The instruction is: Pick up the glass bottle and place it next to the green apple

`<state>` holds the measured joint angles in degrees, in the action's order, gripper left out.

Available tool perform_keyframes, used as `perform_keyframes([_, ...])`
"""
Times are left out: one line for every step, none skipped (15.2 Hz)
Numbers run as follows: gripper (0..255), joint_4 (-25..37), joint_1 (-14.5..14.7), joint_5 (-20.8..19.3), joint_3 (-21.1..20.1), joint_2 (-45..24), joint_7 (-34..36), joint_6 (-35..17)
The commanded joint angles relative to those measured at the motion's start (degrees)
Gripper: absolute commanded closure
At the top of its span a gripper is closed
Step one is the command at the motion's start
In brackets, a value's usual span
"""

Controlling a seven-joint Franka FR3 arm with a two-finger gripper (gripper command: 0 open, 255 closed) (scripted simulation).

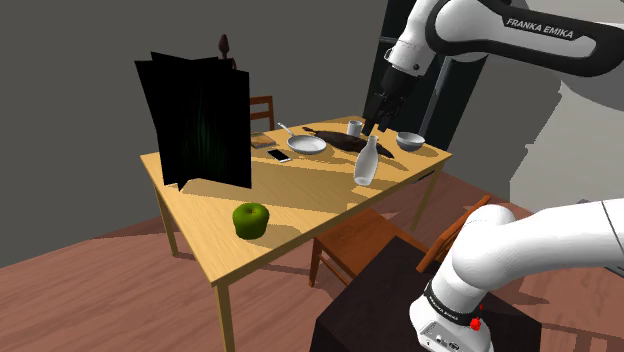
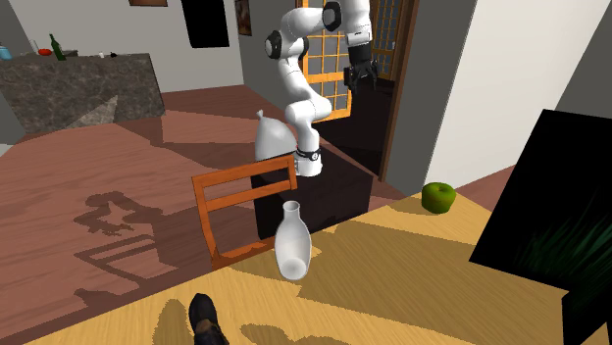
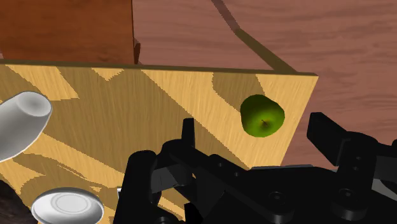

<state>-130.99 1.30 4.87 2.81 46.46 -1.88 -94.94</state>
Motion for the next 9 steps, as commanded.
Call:
perform_keyframes([0, 0.0, 0.0, 0.0, 0.0, 0.0, 0.0, 0.0])
perform_keyframes([0, -0.29, -0.33, -0.67, 0.99, -0.74, -1.14, -0.89])
perform_keyframes([0, -0.52, -0.64, -1.31, 1.98, -1.55, -2.27, -1.79])
perform_keyframes([0, -0.68, -0.95, -1.94, 2.97, -2.41, -3.39, -2.71])
perform_keyframes([0, -0.78, -1.26, -2.54, 3.96, -3.33, -4.51, -3.63])
perform_keyframes([0, -0.82, -1.55, -3.12, 4.96, -4.32, -5.63, -4.55])
perform_keyframes([0, -0.79, -1.82, -3.67, 5.96, -5.36, -6.73, -5.48])
perform_keyframes([0, -0.7, -2.08, -4.18, 6.96, -6.46, -7.84, -6.41])
perform_keyframes([0, -0.54, -2.33, -4.66, 7.95, -7.61, -8.94, -7.34])
